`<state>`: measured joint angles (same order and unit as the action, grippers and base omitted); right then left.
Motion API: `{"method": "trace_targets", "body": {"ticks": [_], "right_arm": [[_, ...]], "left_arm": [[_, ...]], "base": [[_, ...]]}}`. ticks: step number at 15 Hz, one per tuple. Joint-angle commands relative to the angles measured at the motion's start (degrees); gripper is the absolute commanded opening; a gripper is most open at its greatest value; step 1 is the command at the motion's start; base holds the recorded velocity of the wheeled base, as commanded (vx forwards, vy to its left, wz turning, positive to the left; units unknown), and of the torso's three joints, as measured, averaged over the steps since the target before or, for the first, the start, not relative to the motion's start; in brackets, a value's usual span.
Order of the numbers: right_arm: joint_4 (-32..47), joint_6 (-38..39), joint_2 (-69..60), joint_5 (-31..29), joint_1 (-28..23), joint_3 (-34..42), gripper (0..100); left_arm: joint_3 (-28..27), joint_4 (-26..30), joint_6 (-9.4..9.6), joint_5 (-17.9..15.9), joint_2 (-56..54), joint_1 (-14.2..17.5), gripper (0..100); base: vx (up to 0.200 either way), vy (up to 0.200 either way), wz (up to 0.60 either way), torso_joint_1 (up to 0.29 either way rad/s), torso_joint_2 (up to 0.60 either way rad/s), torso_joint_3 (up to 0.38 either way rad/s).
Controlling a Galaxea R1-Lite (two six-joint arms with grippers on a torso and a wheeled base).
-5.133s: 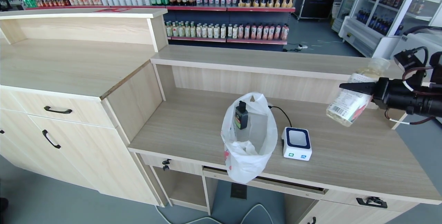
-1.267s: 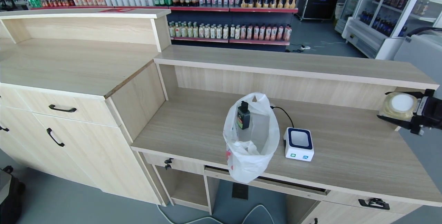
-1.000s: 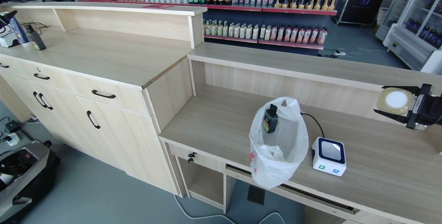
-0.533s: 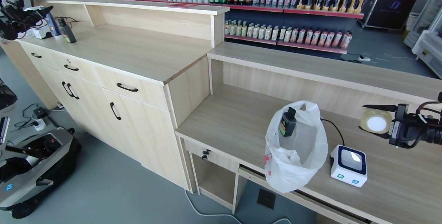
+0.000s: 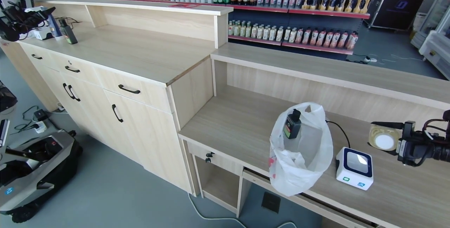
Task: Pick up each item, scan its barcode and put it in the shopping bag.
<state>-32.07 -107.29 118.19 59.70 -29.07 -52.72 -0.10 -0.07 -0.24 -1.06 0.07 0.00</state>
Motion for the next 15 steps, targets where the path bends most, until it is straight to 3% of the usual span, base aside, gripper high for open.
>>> {"method": "trace_targets", "body": {"ticks": [1,15], "right_arm": [[-0.01,-0.03,1.52,0.07,-0.11,0.17,0],[-1.15,1.91,5.83,0.6,0.86,1.13,0]], "left_arm": [[0.01,-0.01,-0.02,0.01,0.01,0.0,100],[0.01,-0.01,-0.02,0.01,0.01,0.0,100]], "base": [[0.0,0.0,0.0,0.0,0.0,0.0],[0.0,0.0,0.0,0.0,0.0,0.0]]}}
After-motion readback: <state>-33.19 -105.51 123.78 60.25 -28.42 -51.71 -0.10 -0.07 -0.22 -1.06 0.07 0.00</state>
